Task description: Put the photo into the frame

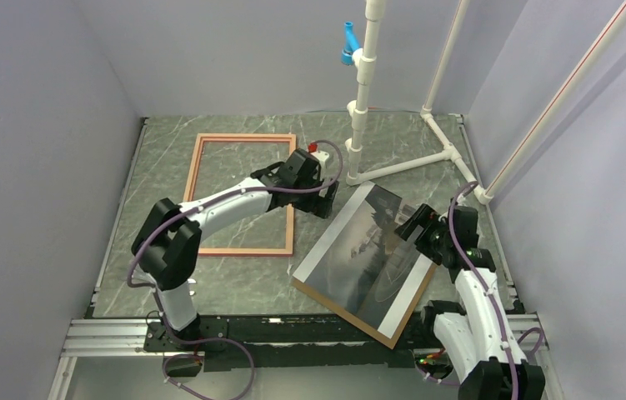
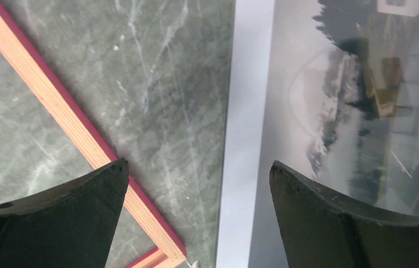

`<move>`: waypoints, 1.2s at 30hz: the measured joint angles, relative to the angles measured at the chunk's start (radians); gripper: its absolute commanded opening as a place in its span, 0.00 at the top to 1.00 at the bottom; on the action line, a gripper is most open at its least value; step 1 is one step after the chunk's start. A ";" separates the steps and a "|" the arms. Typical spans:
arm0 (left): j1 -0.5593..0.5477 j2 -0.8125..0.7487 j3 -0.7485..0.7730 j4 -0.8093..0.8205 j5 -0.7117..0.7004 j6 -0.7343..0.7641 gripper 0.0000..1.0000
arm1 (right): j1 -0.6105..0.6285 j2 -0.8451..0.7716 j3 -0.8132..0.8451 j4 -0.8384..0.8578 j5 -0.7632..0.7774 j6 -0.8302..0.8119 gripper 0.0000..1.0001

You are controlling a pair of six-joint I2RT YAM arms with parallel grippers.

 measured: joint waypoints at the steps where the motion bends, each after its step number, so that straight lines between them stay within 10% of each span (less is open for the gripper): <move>1: 0.000 0.014 0.018 -0.005 -0.019 0.008 0.01 | 0.000 -0.006 0.002 -0.008 0.032 0.007 0.07; 17: 0.072 0.240 0.208 -0.045 -0.056 -0.002 0.01 | 0.000 -0.036 0.004 -0.084 0.434 0.160 0.08; 36: 0.088 0.459 0.439 -0.168 0.124 -0.052 0.02 | -0.003 0.065 -0.003 -0.087 0.484 0.209 0.10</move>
